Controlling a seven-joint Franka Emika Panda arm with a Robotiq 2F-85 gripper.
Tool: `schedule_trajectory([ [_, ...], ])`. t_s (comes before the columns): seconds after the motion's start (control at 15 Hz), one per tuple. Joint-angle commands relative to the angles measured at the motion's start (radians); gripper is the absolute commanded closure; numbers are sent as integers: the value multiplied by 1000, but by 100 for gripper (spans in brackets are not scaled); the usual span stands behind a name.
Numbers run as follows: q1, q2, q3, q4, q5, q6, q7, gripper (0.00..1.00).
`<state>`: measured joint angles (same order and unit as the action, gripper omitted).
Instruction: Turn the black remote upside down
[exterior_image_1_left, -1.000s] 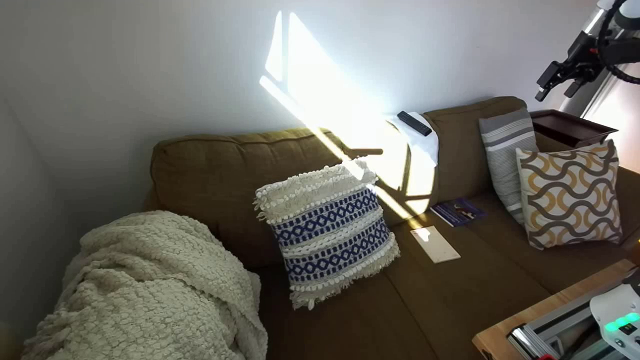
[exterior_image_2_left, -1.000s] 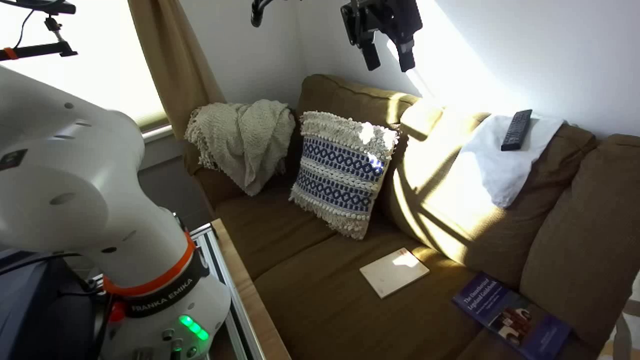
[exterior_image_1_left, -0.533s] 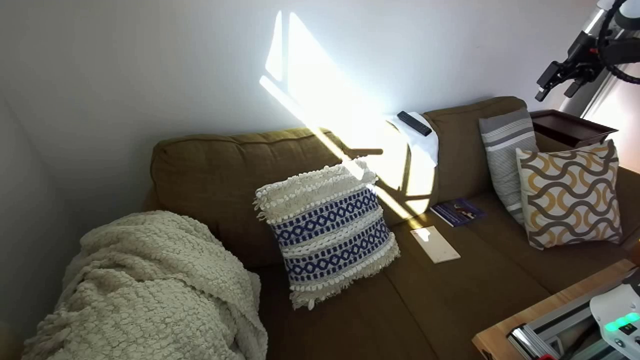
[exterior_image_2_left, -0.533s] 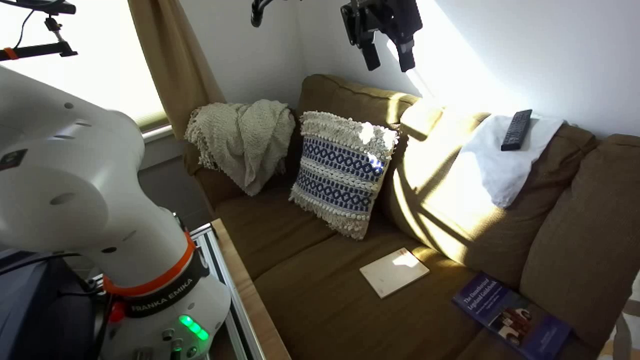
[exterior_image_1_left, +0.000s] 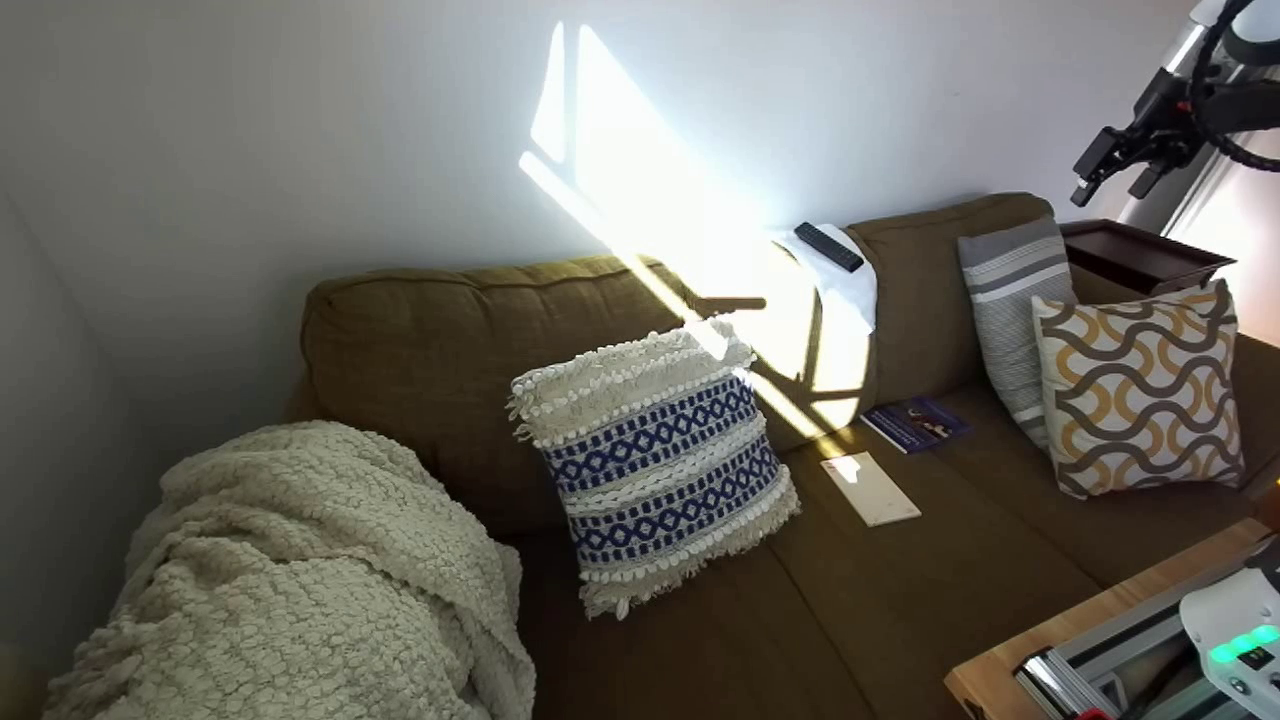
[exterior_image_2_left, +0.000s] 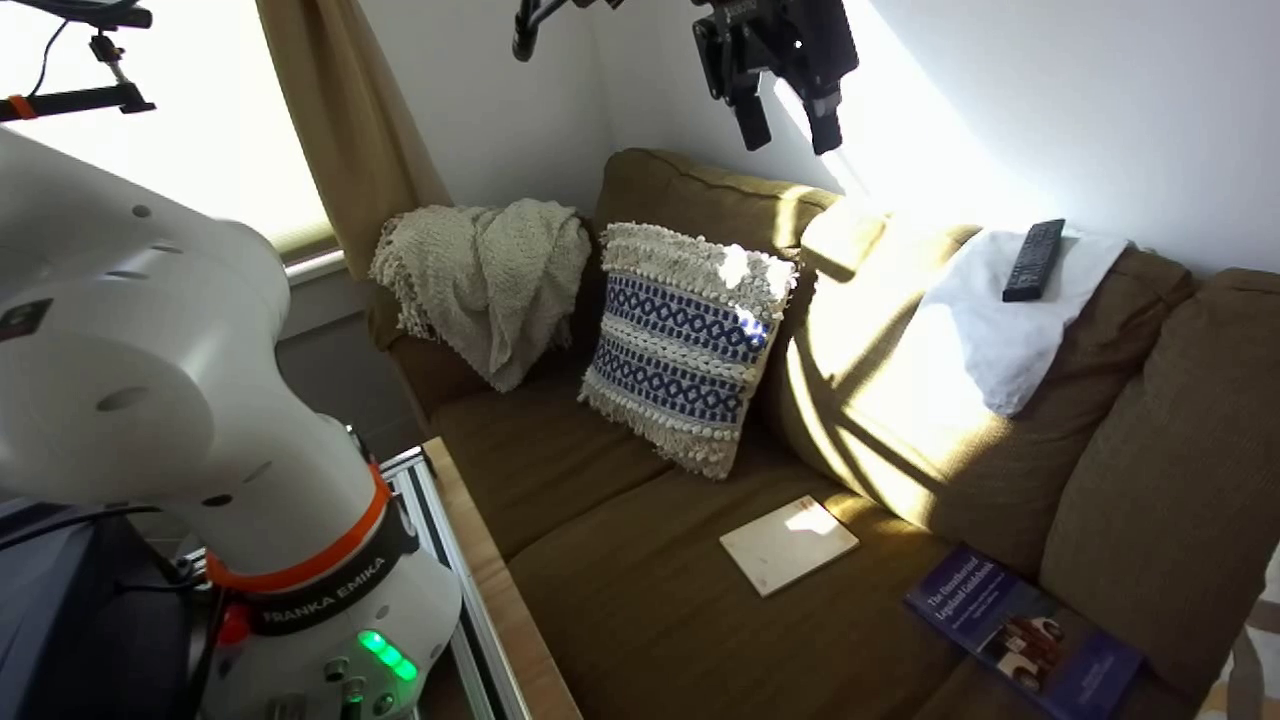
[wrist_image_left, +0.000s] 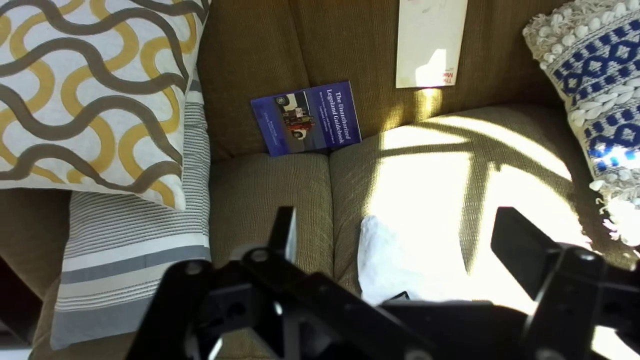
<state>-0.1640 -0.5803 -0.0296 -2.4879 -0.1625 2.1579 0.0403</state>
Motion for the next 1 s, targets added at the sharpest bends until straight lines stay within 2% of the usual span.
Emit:
schedule_trajectory([
  [0.0, -17, 142, -75, 52, -19, 99, -54, 0],
  [0.13, -10, 199, -120, 63, -4, 216, -122, 0],
  [0.2, 15, 226, -159, 67, 34, 272, -207, 0],
  [0.33, 27, 268, -190, 63, 55, 375, -297, 0],
  [0.4, 35, 283, -202, 69, 75, 382, -338, 0],
  [0.47, 2, 239, -162, 46, 34, 354, -254, 0],
  [0.6, 12, 269, -177, 55, 51, 374, -300, 0],
  [0.93, 19, 275, -179, 64, 56, 374, -310, 0],
])
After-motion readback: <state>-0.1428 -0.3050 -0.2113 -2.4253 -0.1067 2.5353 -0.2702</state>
